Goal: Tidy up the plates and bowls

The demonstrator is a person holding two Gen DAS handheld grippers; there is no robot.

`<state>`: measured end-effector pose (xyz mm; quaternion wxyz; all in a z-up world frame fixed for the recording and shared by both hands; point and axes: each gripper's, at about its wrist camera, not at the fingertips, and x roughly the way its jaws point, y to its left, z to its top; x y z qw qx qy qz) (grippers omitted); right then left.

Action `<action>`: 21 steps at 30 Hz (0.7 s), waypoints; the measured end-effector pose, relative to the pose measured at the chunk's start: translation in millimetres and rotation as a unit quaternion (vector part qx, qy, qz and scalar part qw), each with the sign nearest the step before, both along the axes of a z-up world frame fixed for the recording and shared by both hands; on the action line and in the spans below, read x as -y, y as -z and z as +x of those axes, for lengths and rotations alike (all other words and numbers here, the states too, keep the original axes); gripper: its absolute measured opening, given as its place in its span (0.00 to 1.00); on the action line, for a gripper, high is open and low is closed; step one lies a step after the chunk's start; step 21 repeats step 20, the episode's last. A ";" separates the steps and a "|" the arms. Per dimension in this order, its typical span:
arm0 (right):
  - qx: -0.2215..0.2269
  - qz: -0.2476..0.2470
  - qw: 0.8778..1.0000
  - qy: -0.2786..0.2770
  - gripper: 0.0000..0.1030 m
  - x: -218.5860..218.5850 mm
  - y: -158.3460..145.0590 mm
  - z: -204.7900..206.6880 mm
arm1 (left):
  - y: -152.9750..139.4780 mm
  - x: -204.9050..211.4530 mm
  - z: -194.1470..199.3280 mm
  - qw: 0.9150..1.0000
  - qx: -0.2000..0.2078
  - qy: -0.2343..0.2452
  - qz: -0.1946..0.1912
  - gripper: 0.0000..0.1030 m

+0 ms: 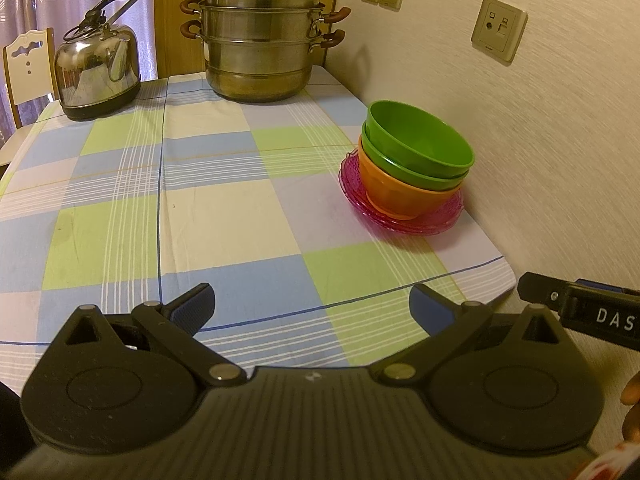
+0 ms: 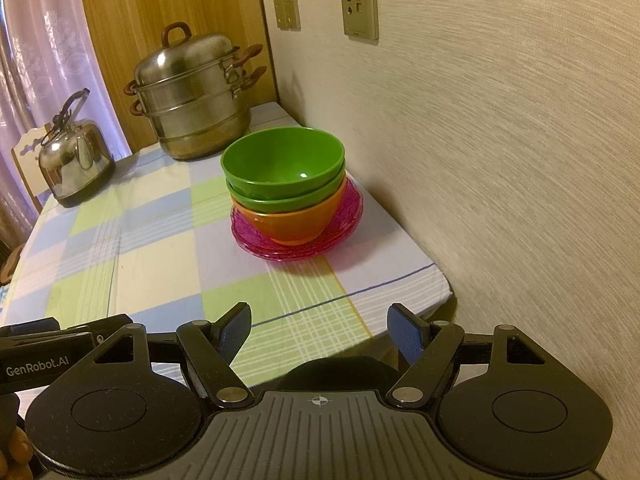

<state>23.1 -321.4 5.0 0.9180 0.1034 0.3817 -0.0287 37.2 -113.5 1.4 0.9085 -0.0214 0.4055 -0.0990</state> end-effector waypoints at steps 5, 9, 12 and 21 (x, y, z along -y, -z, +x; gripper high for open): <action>0.000 0.000 1.000 -0.001 0.73 1.4 0.6 0.9 | -0.5 0.1 0.2 1.000 0.000 0.000 0.000 1.00; 0.000 0.000 1.000 -0.001 0.73 1.6 0.8 0.8 | -0.4 0.1 0.1 1.000 0.000 0.000 0.001 1.00; 0.000 0.000 1.000 -0.001 0.73 1.5 0.8 0.8 | -0.4 0.1 0.1 1.000 0.000 0.000 0.001 1.00; -0.001 0.000 1.000 -0.001 0.73 2.7 2.2 1.1 | -1.4 2.9 -2.9 1.000 0.007 0.003 0.006 1.00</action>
